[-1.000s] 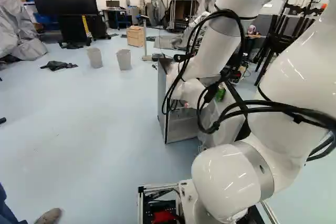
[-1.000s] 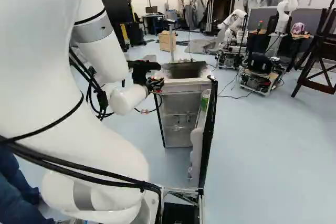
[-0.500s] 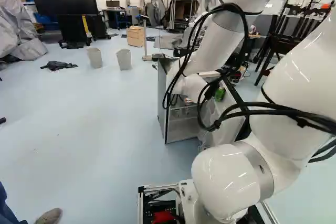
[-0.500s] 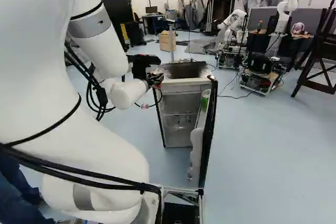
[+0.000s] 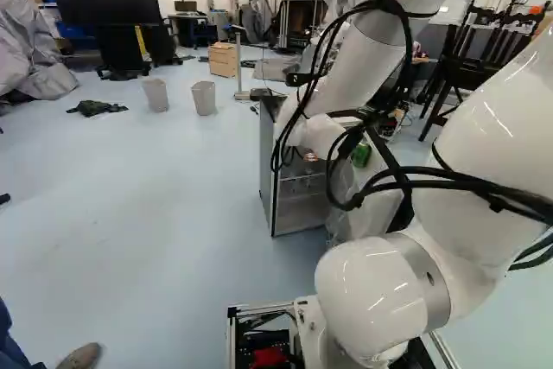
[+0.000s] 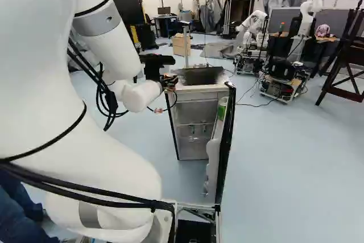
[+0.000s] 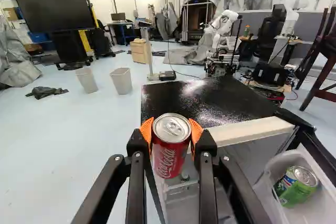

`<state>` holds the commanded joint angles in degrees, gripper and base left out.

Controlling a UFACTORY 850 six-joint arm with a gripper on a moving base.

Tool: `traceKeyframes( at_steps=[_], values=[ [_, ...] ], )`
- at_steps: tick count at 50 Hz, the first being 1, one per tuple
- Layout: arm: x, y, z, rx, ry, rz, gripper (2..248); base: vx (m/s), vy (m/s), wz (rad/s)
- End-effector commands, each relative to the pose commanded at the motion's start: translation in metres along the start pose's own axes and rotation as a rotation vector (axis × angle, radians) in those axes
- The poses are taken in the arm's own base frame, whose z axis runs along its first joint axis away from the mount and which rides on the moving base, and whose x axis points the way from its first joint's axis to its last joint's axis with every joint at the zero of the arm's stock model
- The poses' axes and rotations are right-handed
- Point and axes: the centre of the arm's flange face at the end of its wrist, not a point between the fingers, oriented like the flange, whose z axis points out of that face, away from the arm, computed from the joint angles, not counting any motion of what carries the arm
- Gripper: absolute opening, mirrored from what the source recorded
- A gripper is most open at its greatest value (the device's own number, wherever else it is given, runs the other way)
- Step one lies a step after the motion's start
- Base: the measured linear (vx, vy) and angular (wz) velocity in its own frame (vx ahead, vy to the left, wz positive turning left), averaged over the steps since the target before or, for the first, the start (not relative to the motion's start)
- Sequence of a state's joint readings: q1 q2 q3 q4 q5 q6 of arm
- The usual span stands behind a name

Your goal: Grab a drink from the fridge

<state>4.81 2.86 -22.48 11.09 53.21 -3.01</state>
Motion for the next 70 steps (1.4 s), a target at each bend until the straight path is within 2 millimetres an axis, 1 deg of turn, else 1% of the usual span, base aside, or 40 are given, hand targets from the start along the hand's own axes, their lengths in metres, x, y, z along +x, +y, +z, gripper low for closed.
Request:
traceKeyframes(
  at_steps=[42, 54, 70],
  values=[
    [0.004, 0.016, 0.027, -0.004, -0.031, -0.028, 94, 0.000, 0.000, 0.000],
    [0.007, 0.021, 0.040, -0.010, -0.029, -0.033, 94, 0.000, 0.000, 0.000],
    [0.011, 0.027, 0.062, -0.016, -0.025, -0.040, 94, 0.000, 0.000, 0.000]
  ],
)
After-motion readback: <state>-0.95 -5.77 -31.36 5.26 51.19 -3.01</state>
